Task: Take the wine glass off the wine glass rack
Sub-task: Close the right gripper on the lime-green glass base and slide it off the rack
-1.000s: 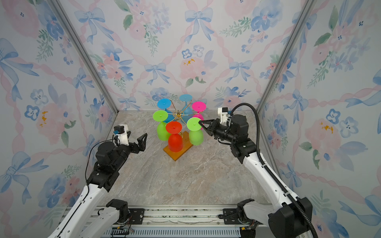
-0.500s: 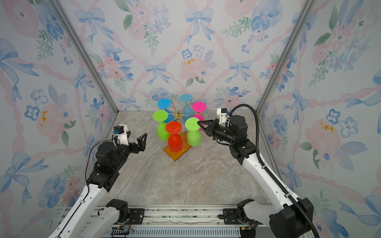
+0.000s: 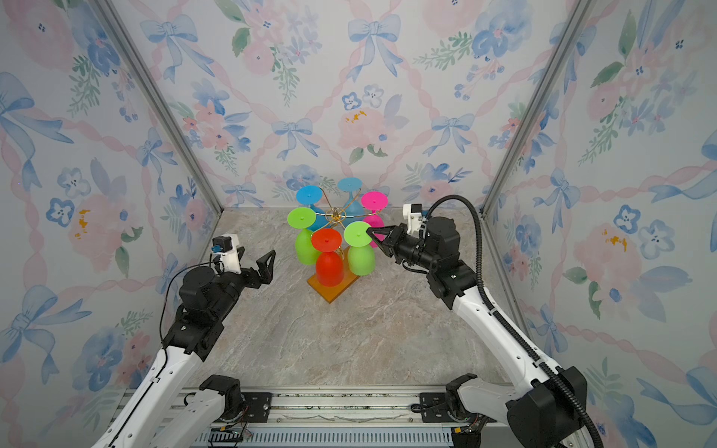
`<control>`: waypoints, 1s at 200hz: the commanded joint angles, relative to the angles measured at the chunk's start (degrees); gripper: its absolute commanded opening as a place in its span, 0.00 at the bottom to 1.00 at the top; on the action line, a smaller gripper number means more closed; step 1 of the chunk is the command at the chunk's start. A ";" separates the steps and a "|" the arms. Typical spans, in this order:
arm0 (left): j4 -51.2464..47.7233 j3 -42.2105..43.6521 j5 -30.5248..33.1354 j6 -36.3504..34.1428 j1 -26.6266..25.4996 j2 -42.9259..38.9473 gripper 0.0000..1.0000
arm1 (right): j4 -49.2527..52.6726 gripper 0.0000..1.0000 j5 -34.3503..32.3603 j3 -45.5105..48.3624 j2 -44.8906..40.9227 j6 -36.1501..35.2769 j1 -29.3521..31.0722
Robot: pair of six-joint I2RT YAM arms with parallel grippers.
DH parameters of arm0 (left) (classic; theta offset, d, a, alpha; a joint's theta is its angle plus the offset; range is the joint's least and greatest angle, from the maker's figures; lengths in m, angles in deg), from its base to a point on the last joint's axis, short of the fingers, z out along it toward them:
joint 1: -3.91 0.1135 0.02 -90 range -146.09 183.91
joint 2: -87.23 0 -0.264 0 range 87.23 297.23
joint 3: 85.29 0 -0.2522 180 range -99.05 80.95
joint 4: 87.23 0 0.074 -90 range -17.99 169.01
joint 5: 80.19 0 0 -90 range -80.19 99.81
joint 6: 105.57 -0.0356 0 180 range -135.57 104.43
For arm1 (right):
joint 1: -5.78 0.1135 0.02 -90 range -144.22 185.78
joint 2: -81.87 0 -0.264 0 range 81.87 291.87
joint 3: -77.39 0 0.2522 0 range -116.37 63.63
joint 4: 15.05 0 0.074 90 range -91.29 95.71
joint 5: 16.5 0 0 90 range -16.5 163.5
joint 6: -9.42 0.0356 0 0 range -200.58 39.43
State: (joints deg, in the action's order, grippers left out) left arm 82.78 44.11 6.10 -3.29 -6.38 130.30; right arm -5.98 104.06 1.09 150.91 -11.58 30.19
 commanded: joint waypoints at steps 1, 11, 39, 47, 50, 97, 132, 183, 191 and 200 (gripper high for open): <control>2.14 0.68 -0.25 0.67 0.64 -0.61 0.98 | -0.79 0.00 -0.23 -2.88 0.79 -0.84 1.17; 2.20 0.69 -0.36 0.73 0.67 -0.57 0.98 | -0.76 0.00 -0.72 -3.32 1.13 -1.04 1.41; 2.20 0.77 -0.41 0.74 0.75 -0.57 0.98 | -0.89 0.00 -2.15 -4.38 1.88 -1.23 1.95; 2.22 0.77 -0.42 0.74 0.70 -0.58 0.98 | -0.94 0.00 -2.39 -4.63 2.19 -1.30 2.01; 2.21 0.78 -0.36 0.75 0.75 -0.61 0.98 | -0.90 0.00 -2.47 -4.73 2.30 -1.29 2.01; 2.21 0.79 -0.43 0.86 0.82 -0.45 0.98 | -1.45 0.00 -3.66 -6.11 4.02 -1.32 2.05; 2.23 0.86 -0.34 0.82 0.90 -0.46 0.98 | -2.59 0.00 -4.63 -7.31 5.29 -0.70 2.05; 2.21 0.94 -0.34 0.84 0.97 -0.46 0.98 | -1.93 0.00 -7.30 -8.07 5.58 -1.36 1.89; 2.22 0.94 -0.35 0.84 0.97 -0.46 0.98 | -1.90 0.00 -7.56 -8.11 5.59 -1.38 1.74; 2.21 0.97 -0.36 0.82 1.00 -0.45 0.98 | -2.01 0.00 -7.79 -8.00 5.58 -1.30 1.62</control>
State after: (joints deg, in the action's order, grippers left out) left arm 83.63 44.44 6.08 -3.25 -5.79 130.30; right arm -6.51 98.14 -5.03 156.31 -12.02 31.76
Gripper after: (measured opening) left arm 0.979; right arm 0.052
